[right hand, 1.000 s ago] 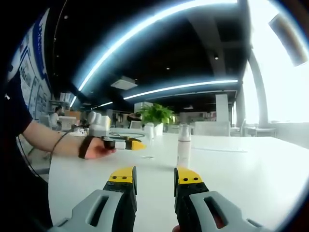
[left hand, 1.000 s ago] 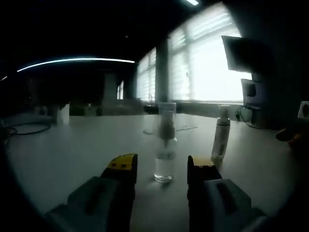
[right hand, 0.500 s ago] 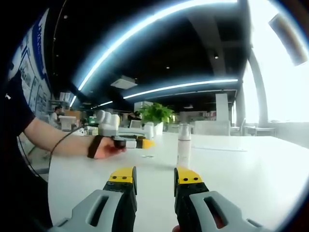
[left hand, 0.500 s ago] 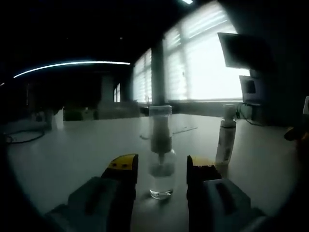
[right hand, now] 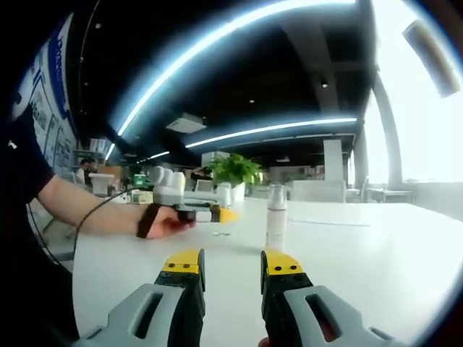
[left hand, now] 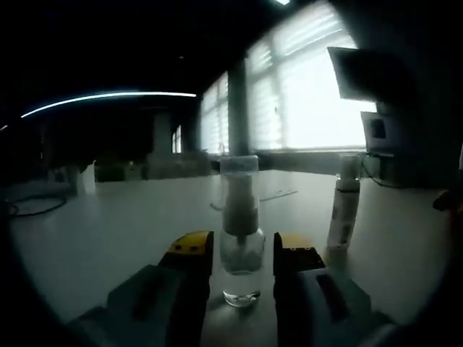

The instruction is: Clamp pump bottle remove cover press pump head put on cover

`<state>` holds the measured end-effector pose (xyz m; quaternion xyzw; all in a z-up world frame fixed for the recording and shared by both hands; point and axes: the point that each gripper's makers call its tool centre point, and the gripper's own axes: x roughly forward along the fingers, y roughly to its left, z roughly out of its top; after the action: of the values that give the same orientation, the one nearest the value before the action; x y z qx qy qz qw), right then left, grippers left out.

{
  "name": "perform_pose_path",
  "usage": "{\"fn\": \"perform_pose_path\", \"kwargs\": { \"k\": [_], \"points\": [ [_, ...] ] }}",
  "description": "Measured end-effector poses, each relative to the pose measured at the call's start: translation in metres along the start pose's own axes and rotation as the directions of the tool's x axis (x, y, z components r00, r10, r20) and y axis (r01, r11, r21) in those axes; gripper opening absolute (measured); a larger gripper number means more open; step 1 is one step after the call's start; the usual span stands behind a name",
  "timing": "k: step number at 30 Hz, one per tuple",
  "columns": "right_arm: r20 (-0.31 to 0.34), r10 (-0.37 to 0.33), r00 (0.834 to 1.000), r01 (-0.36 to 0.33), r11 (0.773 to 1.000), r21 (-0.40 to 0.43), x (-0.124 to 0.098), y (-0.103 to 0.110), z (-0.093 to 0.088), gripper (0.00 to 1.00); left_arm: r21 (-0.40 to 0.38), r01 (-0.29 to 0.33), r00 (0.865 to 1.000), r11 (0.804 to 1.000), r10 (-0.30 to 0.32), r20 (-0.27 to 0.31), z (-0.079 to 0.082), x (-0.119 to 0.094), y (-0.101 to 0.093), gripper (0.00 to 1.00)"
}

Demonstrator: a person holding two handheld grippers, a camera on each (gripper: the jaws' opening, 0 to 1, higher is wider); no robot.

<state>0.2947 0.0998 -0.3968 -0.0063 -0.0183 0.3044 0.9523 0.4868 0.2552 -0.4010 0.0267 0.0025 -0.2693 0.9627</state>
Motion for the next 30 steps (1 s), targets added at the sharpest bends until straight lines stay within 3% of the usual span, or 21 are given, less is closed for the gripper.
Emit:
{"fn": "perform_pose_path", "kwargs": {
  "k": [15,22,26,30],
  "points": [
    [0.000,-0.001,1.000,0.001,1.000,-0.001,-0.001,-0.004,0.000,0.25,-0.012,0.010,1.000,1.000,-0.010,0.009,-0.002,0.009,0.003,0.16],
    [0.003,-0.001,1.000,0.001,1.000,-0.001,0.000,-0.001,0.001,0.25,0.029,0.036,0.999,0.999,-0.036,0.010,0.000,0.006,-0.001,0.16],
    [0.004,0.000,1.000,0.000,1.000,-0.001,0.000,0.000,0.001,0.25,-0.023,0.043,0.999,0.999,-0.042,0.016,0.000,-0.001,0.001,0.15],
    [0.004,0.001,1.000,-0.001,1.000,-0.002,0.000,0.001,0.002,0.25,-0.023,0.064,0.998,0.998,-0.063,0.022,0.003,-0.006,0.002,0.15]
  ]
}}
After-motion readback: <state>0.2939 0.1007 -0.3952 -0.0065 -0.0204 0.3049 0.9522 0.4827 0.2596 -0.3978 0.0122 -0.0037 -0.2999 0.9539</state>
